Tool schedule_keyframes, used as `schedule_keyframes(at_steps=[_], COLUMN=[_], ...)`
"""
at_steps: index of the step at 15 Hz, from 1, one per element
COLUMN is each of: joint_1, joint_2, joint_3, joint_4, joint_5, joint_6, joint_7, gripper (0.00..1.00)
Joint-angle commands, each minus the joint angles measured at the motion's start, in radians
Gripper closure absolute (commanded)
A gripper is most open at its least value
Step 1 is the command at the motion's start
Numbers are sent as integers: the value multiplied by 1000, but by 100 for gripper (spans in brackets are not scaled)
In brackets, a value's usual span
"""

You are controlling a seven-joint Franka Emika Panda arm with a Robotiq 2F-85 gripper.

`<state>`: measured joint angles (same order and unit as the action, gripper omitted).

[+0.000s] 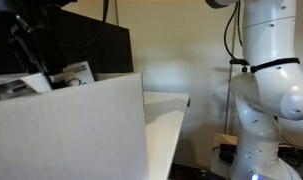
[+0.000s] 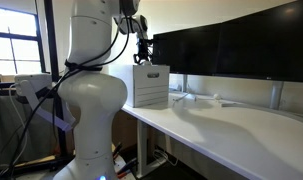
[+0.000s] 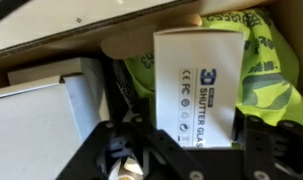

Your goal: Put the smaller box on the table in the bigger box

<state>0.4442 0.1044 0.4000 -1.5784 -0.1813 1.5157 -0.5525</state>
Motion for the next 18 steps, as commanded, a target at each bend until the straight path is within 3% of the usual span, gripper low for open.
schedule_keyframes(at_steps=[1, 11, 18], joint_1=[-13, -11, 16], joint_2=[-4, -15, -20], joint_3=[7, 8, 31], joint_4=[2, 4, 74], joint_5=[10, 2, -81], joint_6=[-10, -13, -33], joint_7=[-40, -45, -32], gripper=[2, 0, 0])
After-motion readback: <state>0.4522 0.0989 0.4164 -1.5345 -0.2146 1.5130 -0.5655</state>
